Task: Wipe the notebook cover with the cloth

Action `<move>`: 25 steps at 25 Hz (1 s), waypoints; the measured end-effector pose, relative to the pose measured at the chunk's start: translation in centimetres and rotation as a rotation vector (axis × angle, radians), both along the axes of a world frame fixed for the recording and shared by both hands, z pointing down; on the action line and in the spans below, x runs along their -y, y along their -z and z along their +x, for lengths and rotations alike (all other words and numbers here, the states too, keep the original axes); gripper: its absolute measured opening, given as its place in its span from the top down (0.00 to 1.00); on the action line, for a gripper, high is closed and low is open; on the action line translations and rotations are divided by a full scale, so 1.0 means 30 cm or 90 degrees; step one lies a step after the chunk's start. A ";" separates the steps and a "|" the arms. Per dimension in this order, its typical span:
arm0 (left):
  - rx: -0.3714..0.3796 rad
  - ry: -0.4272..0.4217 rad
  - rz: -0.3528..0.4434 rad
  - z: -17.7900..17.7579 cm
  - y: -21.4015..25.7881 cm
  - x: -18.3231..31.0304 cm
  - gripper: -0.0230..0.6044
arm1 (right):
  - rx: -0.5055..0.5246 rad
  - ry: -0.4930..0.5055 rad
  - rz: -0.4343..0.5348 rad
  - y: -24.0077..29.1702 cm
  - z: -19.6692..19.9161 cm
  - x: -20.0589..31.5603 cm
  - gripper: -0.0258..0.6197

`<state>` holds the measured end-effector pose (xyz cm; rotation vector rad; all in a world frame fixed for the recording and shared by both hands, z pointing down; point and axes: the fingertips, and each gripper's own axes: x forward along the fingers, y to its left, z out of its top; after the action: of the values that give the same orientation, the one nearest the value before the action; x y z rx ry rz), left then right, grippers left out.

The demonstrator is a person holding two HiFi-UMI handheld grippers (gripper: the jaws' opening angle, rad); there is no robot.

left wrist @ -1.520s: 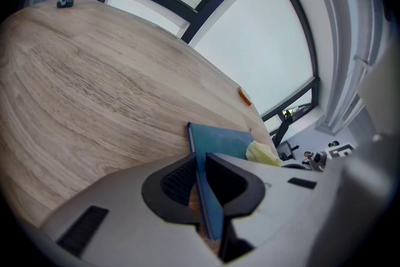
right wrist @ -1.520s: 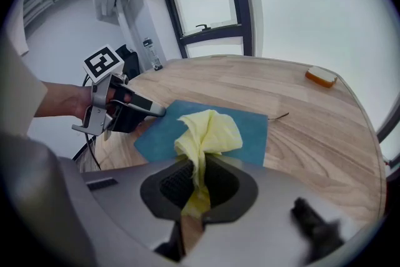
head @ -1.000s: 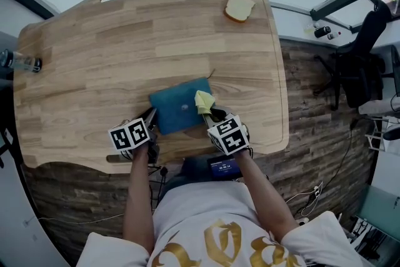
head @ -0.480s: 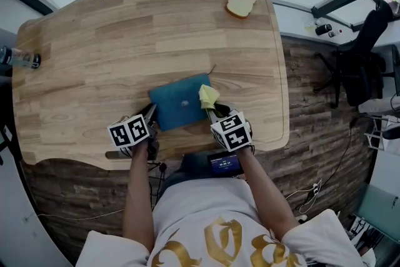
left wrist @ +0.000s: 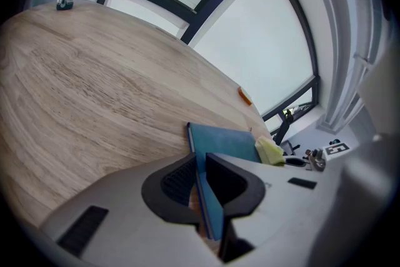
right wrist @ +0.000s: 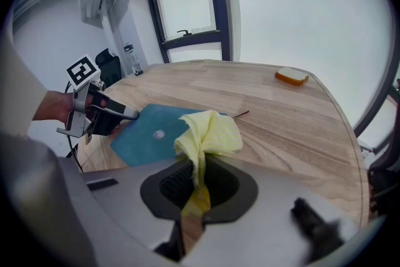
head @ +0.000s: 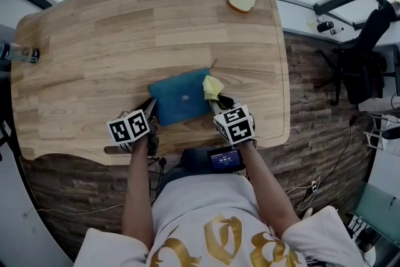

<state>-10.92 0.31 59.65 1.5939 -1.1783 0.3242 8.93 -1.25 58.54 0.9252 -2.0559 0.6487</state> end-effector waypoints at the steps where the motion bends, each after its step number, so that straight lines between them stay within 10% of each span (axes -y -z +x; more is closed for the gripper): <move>1: 0.000 0.000 0.002 0.001 0.003 0.002 0.87 | -0.001 -0.001 0.001 0.000 0.000 0.005 0.90; 25: -0.003 0.001 0.000 0.001 0.004 0.001 0.87 | 0.029 -0.012 0.001 -0.001 -0.100 0.127 0.90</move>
<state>-10.88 0.28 59.52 1.5928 -1.1760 0.3200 5.92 -5.05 58.56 0.9403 -2.0904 0.6838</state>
